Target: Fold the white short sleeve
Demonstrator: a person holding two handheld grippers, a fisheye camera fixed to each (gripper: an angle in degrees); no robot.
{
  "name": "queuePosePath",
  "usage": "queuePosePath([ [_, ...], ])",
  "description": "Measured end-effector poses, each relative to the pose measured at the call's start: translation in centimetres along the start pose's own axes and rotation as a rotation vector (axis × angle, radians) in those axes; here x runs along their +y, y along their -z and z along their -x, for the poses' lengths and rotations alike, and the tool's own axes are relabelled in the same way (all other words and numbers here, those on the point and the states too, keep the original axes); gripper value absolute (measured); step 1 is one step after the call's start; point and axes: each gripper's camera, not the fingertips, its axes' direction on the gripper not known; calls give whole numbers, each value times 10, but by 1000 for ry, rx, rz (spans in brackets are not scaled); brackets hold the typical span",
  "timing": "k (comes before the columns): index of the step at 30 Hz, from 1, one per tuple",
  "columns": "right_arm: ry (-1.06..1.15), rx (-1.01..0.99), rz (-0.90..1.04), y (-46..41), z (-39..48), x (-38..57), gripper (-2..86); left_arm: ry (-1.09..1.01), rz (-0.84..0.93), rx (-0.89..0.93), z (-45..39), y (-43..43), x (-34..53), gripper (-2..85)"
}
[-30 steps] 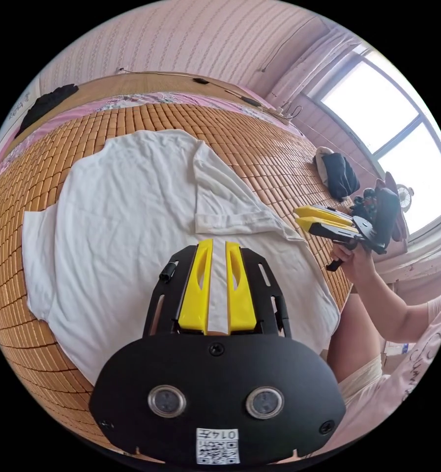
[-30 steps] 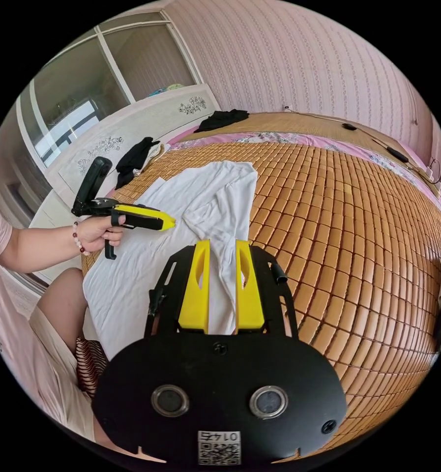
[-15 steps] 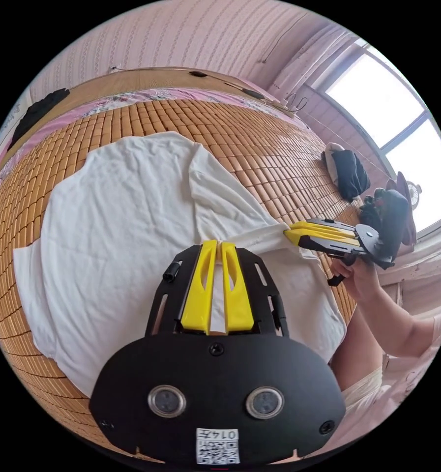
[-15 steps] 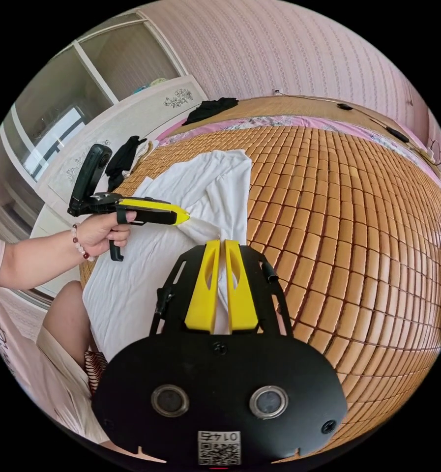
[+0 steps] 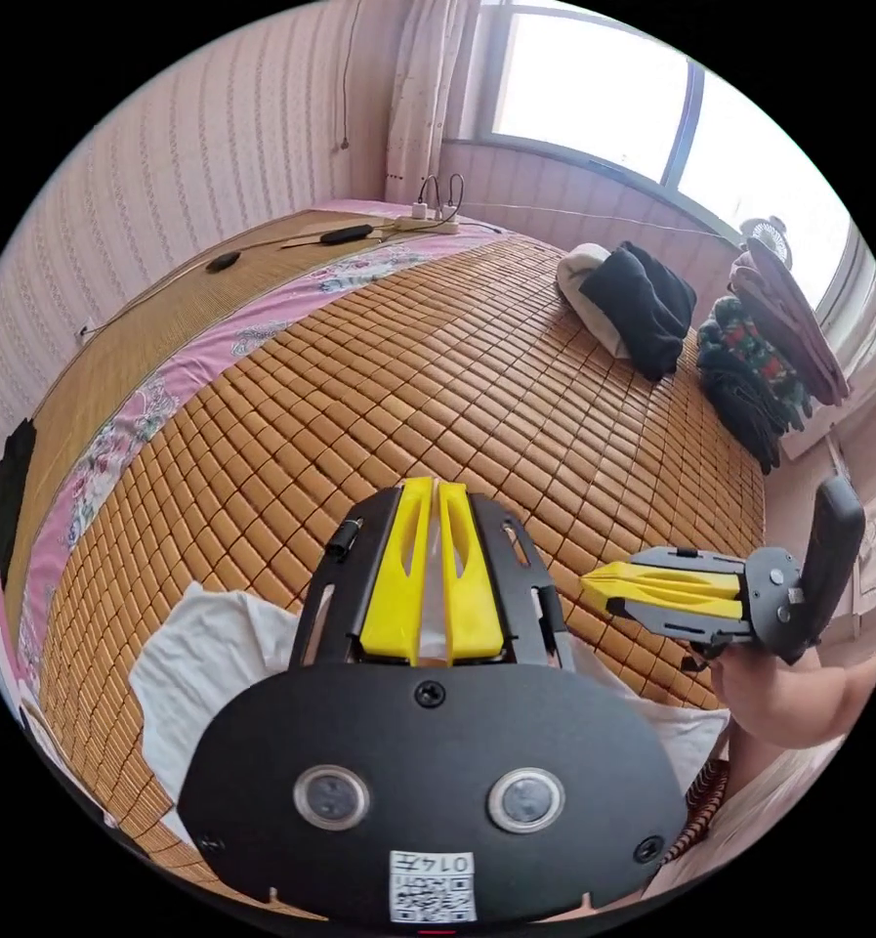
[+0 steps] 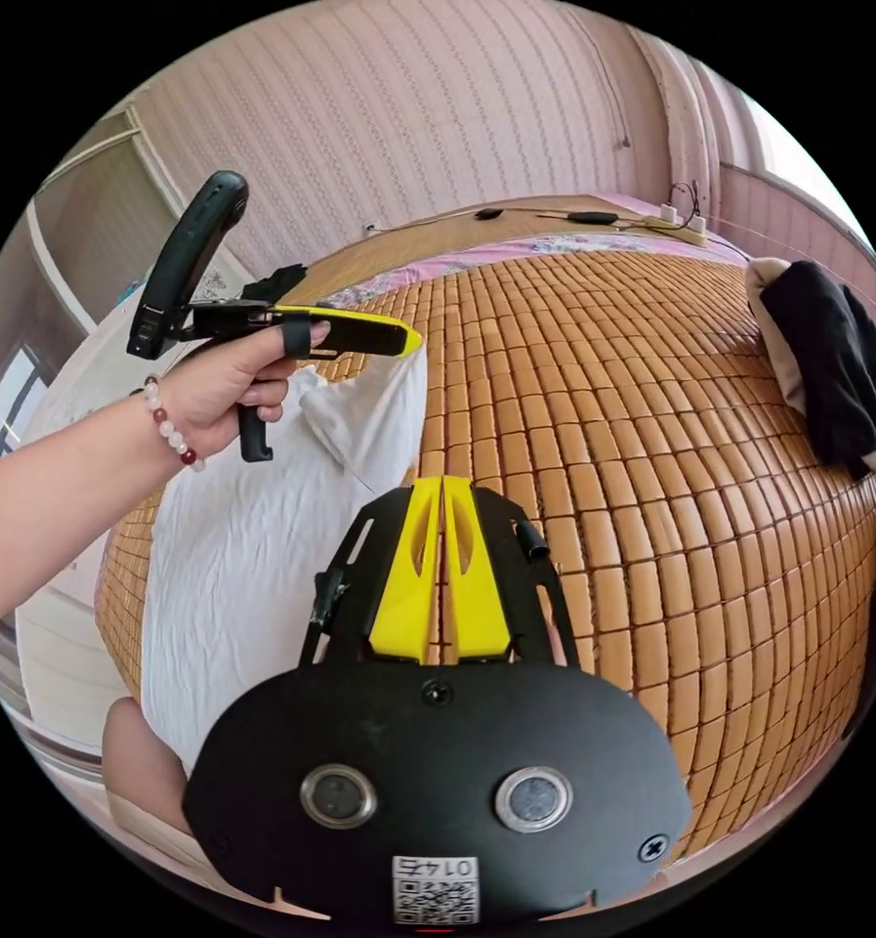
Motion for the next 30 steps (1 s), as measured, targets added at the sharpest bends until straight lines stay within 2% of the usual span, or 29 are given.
queuePosePath([
  [4, -39, -124, 37, -4, -24, -7, 3, -44, 102, -4, -12, -34, -21, -10],
  [8, -48, -172, 90, -8, -37, -23, 17, -75, 104, -59, -13, -37, -20, -10],
  [11, 10, -176, 83, -5, -29, -31, 34, -34, 105, -87, -4, -33, -14, -10],
  [16, 64, -244, 86, -7, -14, -36, 68, 79, 38, -32, 16, -4, 26, -10],
  [21, 132, -257, 100, -8, 7, -32, 64, 182, 9, 6, 32, 14, 79, -10],
  [23, 210, -197, 96, -7, 23, -28, 54, 210, 40, 11, 37, 9, 94, -10],
  [25, 225, -223, 88, -4, 31, -26, 68, 232, 97, 4, 42, -3, 106, -10],
  [30, 269, -279, 118, -9, 53, -25, 98, 237, 35, 15, 43, -7, 114, -10],
])
